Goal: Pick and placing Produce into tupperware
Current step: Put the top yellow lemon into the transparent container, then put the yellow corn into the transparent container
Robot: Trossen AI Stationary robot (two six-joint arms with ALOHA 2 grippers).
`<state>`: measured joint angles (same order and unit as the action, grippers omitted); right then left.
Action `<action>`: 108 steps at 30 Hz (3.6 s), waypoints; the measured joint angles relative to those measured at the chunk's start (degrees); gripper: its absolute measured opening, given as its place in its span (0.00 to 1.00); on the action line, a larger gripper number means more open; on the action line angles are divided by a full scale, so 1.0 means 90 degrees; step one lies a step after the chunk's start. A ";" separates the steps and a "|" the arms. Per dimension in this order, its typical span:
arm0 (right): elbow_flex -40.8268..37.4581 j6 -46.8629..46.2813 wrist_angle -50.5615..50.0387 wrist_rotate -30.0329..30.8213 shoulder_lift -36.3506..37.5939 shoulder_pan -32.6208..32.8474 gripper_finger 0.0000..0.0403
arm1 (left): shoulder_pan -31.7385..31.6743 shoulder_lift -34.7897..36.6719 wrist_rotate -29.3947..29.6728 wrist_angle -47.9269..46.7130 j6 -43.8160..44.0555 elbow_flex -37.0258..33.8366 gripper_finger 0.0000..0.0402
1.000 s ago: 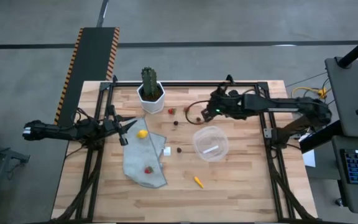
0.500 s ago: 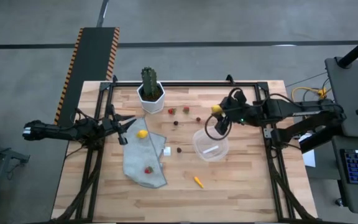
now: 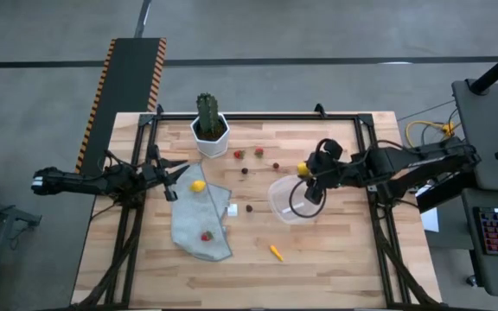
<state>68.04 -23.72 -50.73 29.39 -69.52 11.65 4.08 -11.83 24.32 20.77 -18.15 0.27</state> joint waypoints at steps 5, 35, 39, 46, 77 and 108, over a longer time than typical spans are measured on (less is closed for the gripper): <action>-0.0356 0.0026 0.0023 -0.0148 0.0000 0.0010 0.49 | 0.0002 -0.0003 0.0000 -0.0004 0.0309 0.0000 0.14; -0.2201 0.0112 0.1789 -0.0814 -0.0533 -0.0361 0.49 | 0.0002 -0.0003 0.0000 -0.0027 0.0308 0.0000 0.14; -0.2226 0.0182 0.1864 -0.0859 -0.0841 -0.0512 0.49 | 0.0002 0.0002 0.0000 -0.0025 0.0308 0.0000 0.14; -0.2231 0.0430 0.2014 -0.1172 -0.1449 -0.0718 0.49 | 0.0002 0.0007 0.0000 -0.0025 0.0308 0.0000 0.14; -0.2204 0.0976 0.2526 -0.1936 -0.2618 -0.1209 0.49 | 0.0000 -0.0007 0.0001 -0.0017 0.0304 0.0000 0.14; -0.1905 0.1006 0.2091 -0.1970 -0.2213 -0.1216 0.63 | 0.0001 -0.0010 0.0000 -0.0028 0.0306 0.0000 0.14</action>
<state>50.90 -14.67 -31.91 11.66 -89.44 0.71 4.09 -11.92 24.32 20.51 -15.40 0.27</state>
